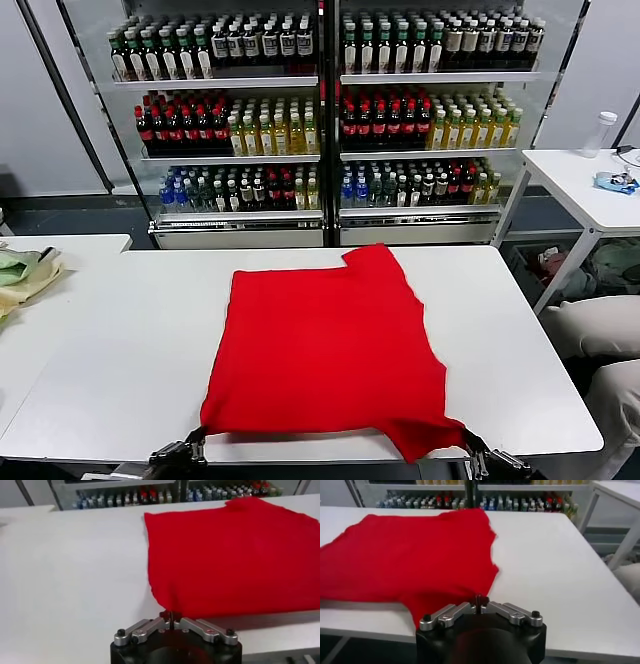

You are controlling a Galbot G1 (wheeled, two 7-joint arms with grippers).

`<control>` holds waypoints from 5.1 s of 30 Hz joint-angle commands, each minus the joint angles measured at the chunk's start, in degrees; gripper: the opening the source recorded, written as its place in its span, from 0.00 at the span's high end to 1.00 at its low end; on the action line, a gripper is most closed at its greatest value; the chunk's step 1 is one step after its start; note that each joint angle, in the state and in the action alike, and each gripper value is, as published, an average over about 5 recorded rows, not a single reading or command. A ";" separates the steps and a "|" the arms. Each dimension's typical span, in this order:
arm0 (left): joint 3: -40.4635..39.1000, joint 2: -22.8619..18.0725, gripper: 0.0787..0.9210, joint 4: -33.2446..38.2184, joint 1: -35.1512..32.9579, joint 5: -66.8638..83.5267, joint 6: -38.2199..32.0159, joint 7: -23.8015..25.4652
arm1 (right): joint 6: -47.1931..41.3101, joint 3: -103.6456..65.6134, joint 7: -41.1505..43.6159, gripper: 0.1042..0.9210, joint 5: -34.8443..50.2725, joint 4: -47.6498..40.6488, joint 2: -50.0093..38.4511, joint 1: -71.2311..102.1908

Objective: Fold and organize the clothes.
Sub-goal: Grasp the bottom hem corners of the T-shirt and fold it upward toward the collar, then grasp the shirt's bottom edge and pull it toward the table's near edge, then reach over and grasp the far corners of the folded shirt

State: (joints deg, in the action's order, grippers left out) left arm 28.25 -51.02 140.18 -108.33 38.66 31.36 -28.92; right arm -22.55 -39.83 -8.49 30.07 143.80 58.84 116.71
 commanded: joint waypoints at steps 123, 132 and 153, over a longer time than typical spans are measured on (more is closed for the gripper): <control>-10.99 -0.87 0.30 -45.30 59.85 2.91 1.94 23.77 | -9.49 29.68 -4.17 0.24 -0.02 -61.59 14.28 -86.86; -17.17 -3.96 0.12 -57.26 68.29 -0.18 1.94 28.43 | -5.89 30.14 -1.39 0.12 -8.37 -83.40 23.72 -94.48; -14.22 -2.75 0.12 -58.63 63.19 -4.00 2.02 39.19 | -6.24 30.57 -2.55 0.12 -7.88 -85.35 24.90 -90.23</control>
State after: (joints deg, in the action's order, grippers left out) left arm 14.32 -54.45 84.72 -45.66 36.37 33.30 3.95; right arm -28.93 -10.08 -11.20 22.96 62.72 82.42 28.33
